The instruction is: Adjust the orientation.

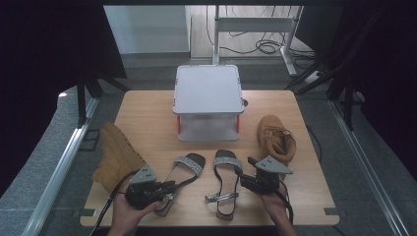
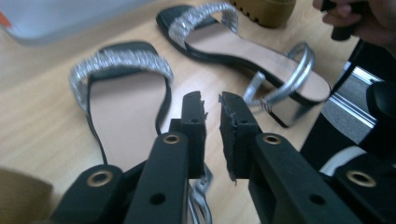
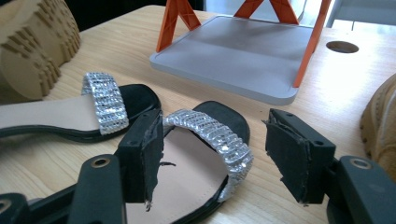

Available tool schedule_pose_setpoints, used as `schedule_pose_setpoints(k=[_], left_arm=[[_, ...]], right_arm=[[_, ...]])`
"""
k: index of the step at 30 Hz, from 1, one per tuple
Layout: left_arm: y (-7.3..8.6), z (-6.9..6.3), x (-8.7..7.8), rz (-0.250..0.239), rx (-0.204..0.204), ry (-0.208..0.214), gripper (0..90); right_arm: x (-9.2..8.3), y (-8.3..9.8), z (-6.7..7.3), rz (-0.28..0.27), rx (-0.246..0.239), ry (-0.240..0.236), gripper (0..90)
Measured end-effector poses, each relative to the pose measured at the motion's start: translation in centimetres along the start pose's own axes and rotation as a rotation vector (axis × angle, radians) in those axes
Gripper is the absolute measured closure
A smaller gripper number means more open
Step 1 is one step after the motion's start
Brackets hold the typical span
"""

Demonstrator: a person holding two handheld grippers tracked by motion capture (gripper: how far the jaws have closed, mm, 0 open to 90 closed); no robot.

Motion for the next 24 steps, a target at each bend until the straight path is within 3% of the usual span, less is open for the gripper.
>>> schedule_pose_setpoints(k=[8, 12, 15, 17, 20, 24], left_arm=[[-2.7, 1.1, 1.3, -0.022, -0.002, -0.036, 68.6], [-3.8, 2.0, 1.5, -0.049, -0.016, -0.061, 61.4], [-3.9, 2.5, 1.6, -0.055, -0.019, -0.074, 58.7], [-3.8, 2.5, 1.6, -0.068, 0.0, -0.078, 56.9], [-3.8, 2.2, 1.5, -0.095, 0.004, -0.063, 56.4], [-3.2, 2.4, 1.8, -0.074, 0.0, -0.057, 53.0]], right_arm=[[-0.3, -0.4, 0.1, -0.015, 0.042, -0.028, 43.7], [-0.4, -0.6, 0.0, -0.029, 0.088, -0.042, 51.2], [-0.6, -0.6, 0.0, -0.028, 0.082, -0.048, 60.1], [-0.7, -0.6, -0.2, -0.032, 0.064, -0.023, 74.8], [-0.7, -0.6, -0.2, -0.028, 0.063, -0.028, 80.8], [-0.6, -0.5, 0.3, -0.015, 0.051, -0.047, 87.6]])
Point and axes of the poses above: each handheld gripper's, and its own axes: x roughly forward along the jaws, y roughly out of its underside, z roughly to its left, the point moved 8 cm from there along x, roughly forward along the jaws, and after that the axes turned 3 degrees about -y, right-handed, at the moved point
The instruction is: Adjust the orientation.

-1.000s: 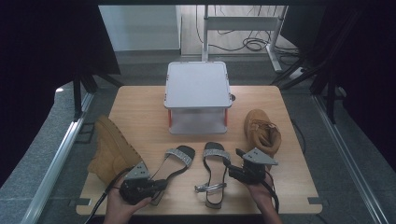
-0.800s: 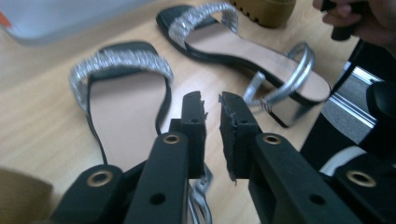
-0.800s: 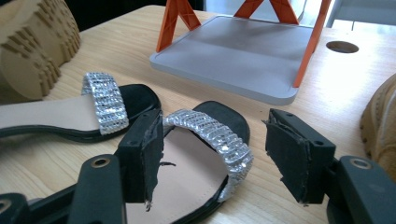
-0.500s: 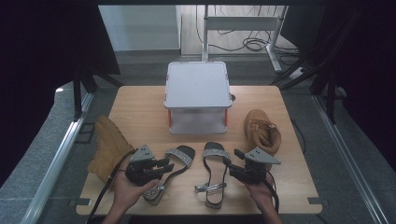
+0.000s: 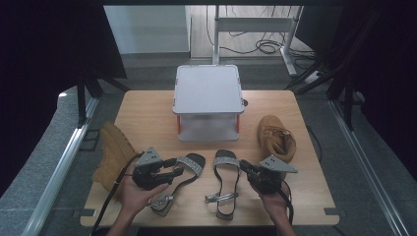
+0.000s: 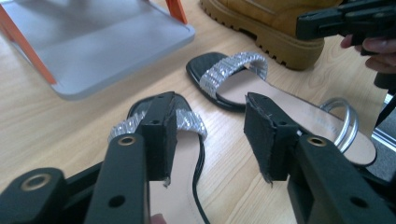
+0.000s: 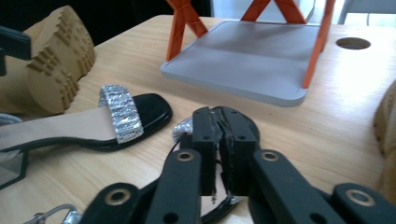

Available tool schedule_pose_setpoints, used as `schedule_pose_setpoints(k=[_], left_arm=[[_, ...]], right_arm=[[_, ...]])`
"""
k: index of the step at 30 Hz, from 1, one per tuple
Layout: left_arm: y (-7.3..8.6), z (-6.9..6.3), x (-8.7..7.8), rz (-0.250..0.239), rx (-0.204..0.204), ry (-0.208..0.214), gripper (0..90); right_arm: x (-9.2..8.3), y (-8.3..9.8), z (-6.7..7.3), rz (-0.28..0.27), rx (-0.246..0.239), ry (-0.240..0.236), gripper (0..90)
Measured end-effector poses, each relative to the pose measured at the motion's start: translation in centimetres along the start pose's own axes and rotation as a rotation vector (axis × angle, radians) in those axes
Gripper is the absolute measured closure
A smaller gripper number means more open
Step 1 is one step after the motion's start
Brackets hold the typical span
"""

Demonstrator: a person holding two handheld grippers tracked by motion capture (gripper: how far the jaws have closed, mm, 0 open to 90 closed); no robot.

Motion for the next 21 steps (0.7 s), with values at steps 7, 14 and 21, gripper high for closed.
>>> schedule_pose_setpoints(k=[7, 14, 21], left_arm=[[0.8, 0.7, 0.0, 0.034, -0.002, -0.013, 49.0], [1.0, 0.9, -0.1, 0.037, -0.005, -0.006, 47.2], [1.1, 0.7, -0.1, 0.045, -0.014, 0.015, 46.7]], right_arm=[[0.0, 0.0, 3.6, 0.029, -0.083, -0.1, 89.9], [-1.1, 0.7, 6.4, 0.051, -0.143, -0.158, 89.9], [-2.2, 1.0, 7.1, 0.047, -0.131, -0.186, 90.0]])
Point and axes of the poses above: each handheld gripper's, and its own axes: x roughly forward along the jaws, y roughly out of its underside, z roughly to its left, the point moved 8 cm from there along x, roughly forward along the jaws, and after that the axes turned 3 degrees about -y, right-handed, at the moved point
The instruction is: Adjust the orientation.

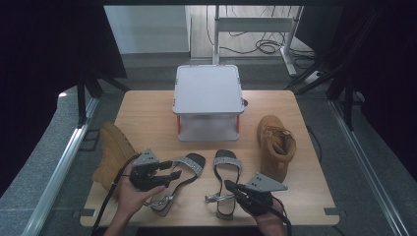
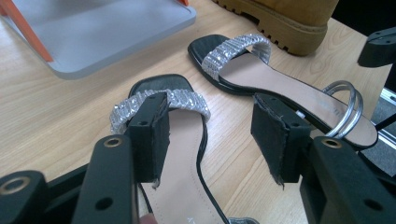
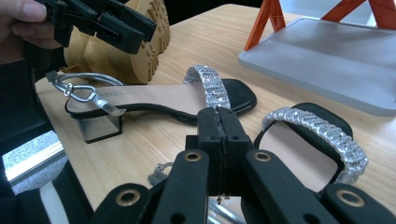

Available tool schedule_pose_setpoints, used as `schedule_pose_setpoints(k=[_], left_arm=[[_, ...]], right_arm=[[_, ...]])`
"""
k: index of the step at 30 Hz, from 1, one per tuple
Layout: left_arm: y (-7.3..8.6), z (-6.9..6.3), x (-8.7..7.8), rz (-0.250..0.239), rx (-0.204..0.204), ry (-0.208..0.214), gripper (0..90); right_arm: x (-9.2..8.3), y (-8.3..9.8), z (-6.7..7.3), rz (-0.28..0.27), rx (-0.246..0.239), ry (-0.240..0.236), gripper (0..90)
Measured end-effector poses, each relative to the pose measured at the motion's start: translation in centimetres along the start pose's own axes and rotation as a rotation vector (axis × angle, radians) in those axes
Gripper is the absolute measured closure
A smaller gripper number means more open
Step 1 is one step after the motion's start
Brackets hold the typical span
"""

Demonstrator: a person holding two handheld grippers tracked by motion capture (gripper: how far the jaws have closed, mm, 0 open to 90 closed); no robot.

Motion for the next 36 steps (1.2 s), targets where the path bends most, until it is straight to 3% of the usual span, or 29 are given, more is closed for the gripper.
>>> schedule_pose_setpoints(k=[4, 11, 19, 29, 36], left_arm=[[0.2, 0.1, 0.1, 0.01, 0.004, -0.005, 46.5], [0.4, 0.2, 0.0, 0.023, -0.006, 0.01, 46.3], [0.7, 0.2, 0.4, 0.054, -0.003, 0.02, 45.8], [0.9, 0.3, 0.6, 0.068, -0.005, 0.02, 45.6], [1.0, 0.2, 0.6, 0.074, -0.003, 0.022, 45.4]], right_arm=[[0.0, 0.2, 0.4, 0.002, 0.01, -0.007, 90.0], [0.5, 0.8, 1.8, 0.033, -0.015, -0.04, 90.0], [2.2, 3.0, 4.7, 0.118, -0.056, -0.087, 90.0], [2.8, 5.4, 5.9, 0.209, -0.089, -0.08, 90.0], [2.7, 6.2, 5.8, 0.223, -0.102, -0.062, 90.0]])
Point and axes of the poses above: each handheld gripper's, and its own axes: x roughly forward along the jaws, y roughly out of its underside, z roughly to its left, the point moved 8 cm from there along x, roughly forward along the jaws, and after that the axes turned 3 degrees about -y, right-handed, at the moved point
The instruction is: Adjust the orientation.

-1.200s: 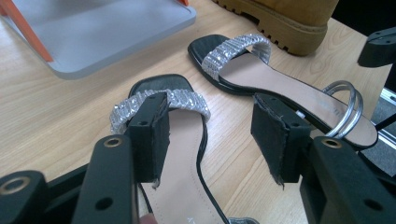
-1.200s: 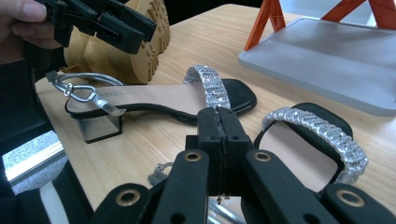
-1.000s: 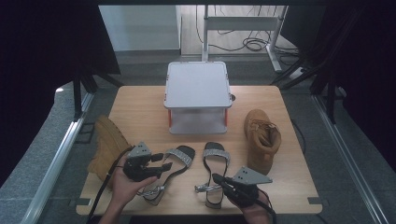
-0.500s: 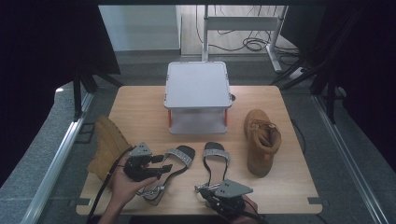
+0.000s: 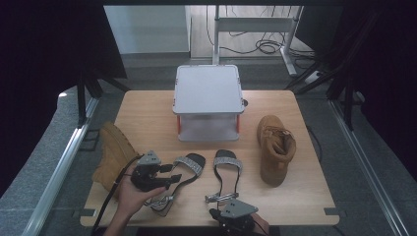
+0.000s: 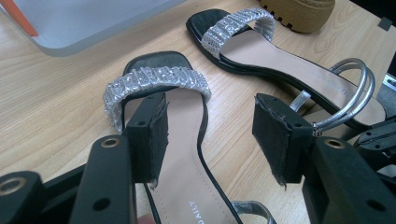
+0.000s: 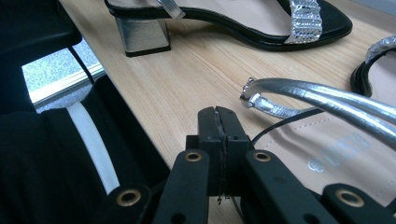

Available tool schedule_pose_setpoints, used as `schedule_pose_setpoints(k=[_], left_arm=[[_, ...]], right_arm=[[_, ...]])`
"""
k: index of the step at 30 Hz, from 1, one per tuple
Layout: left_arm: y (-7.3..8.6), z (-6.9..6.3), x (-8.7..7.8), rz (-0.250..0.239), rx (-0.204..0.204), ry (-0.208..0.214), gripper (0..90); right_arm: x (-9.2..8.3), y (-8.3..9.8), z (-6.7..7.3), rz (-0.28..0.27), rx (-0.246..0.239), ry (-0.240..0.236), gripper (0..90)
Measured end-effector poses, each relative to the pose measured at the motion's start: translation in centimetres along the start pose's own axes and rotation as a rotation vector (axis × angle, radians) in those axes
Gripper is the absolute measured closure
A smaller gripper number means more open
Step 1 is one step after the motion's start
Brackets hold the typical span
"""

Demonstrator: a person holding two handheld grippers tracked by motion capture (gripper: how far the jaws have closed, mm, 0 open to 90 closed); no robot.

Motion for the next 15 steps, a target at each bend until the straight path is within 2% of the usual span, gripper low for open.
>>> schedule_pose_setpoints(k=[6, 15], left_arm=[[0.2, 0.0, 0.2, 0.011, 0.001, 0.003, 45.3], [0.3, 0.0, 0.4, 0.022, 0.001, 0.004, 45.1]], right_arm=[[-0.3, 0.2, -0.2, 0.007, -0.008, 0.005, 90.0], [-1.0, 1.5, -1.8, 0.041, 0.017, 0.046, 90.0]])
Point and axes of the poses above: each handheld gripper's, and its own axes: x roughly forward along the jaws, y roughly out of its underside, z roughly to its left, the point moved 8 cm from there along x, roughly forward along the jaws, and after that the axes turned 3 degrees about -y, right-handed, at the moved point
